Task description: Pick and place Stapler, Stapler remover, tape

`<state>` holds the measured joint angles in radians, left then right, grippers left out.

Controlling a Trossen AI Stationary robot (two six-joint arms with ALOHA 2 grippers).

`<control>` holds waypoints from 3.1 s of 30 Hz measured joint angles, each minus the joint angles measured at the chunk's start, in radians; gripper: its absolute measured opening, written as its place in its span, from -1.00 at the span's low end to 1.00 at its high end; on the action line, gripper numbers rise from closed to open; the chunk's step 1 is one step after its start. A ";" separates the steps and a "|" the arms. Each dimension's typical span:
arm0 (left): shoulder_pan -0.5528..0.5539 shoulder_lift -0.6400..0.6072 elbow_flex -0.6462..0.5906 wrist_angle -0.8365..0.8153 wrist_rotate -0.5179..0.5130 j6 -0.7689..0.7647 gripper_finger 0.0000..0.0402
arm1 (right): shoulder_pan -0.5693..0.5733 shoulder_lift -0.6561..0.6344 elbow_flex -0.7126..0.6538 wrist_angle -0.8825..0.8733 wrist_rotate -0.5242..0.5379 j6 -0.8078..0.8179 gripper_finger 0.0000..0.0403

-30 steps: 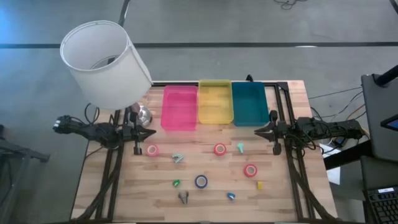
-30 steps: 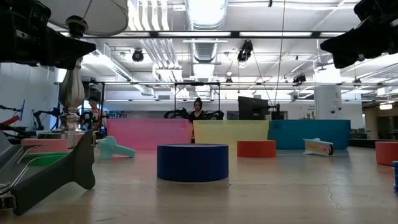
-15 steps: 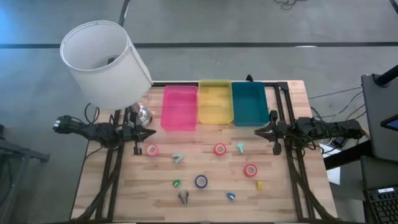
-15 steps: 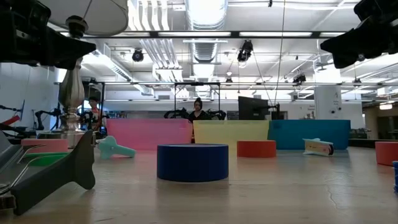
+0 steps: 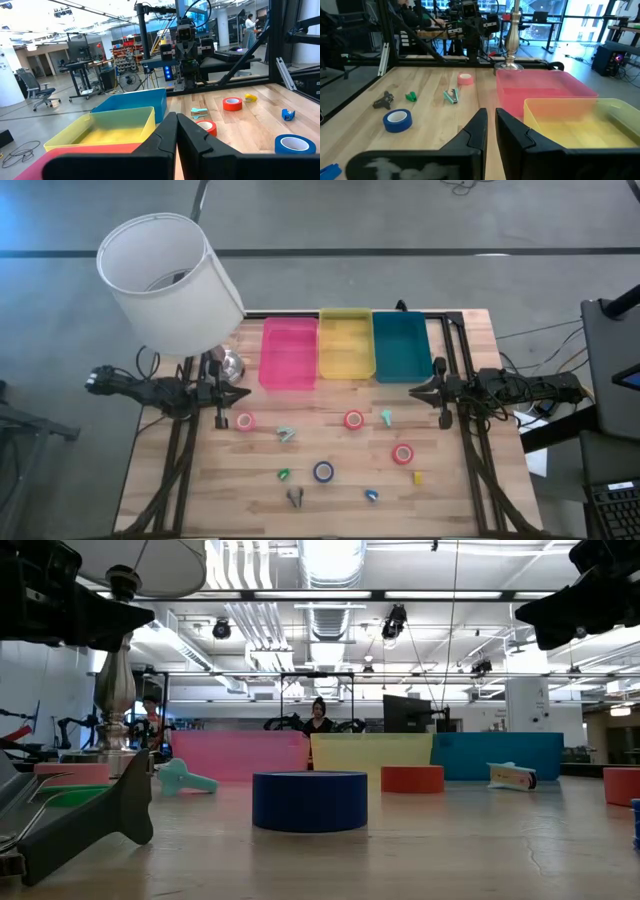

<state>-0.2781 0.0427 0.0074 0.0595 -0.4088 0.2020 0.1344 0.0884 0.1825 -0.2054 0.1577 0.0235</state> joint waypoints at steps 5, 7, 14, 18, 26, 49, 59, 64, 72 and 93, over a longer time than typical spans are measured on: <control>0.000 0.000 0.000 0.000 0.000 0.000 -0.94 | 0.000 0.000 0.000 0.000 0.000 0.000 -0.84; 0.000 0.000 0.000 0.000 0.000 0.000 -0.94 | 0.000 0.000 0.000 0.000 0.000 0.001 -0.84; 0.000 0.000 0.000 0.000 0.000 0.000 -0.94 | 0.000 0.000 0.000 0.000 0.000 0.000 -0.84; 0.000 0.000 0.000 0.000 0.000 0.000 -0.94 | 0.000 0.000 0.000 0.000 0.000 0.000 -0.84; 0.000 0.000 0.000 0.000 0.000 0.000 -0.94 | 0.000 0.000 0.000 0.000 0.000 0.001 -0.84; 0.000 0.000 0.000 0.049 0.000 -0.173 -0.94 | 0.000 0.000 0.000 0.085 0.000 0.029 -0.84; 0.001 0.003 0.000 0.077 -0.001 -0.485 -0.94 | 0.000 0.014 0.000 0.210 -0.002 0.006 -0.84; 0.001 0.005 0.000 0.100 -0.002 -0.497 -0.94 | 0.000 0.106 0.000 0.351 -0.001 -0.019 -0.84; 0.001 0.047 0.064 0.115 -0.006 -0.459 -0.61 | -0.001 0.387 0.002 0.583 -0.002 -0.061 -0.64; -0.083 0.647 0.349 0.106 0.061 -0.465 -0.39 | -0.030 0.742 0.151 0.598 0.000 -0.030 -0.20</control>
<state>-0.3607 0.6896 0.3560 0.1659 -0.3473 -0.2633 0.1043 0.8301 0.3334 0.3922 0.1577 -0.0062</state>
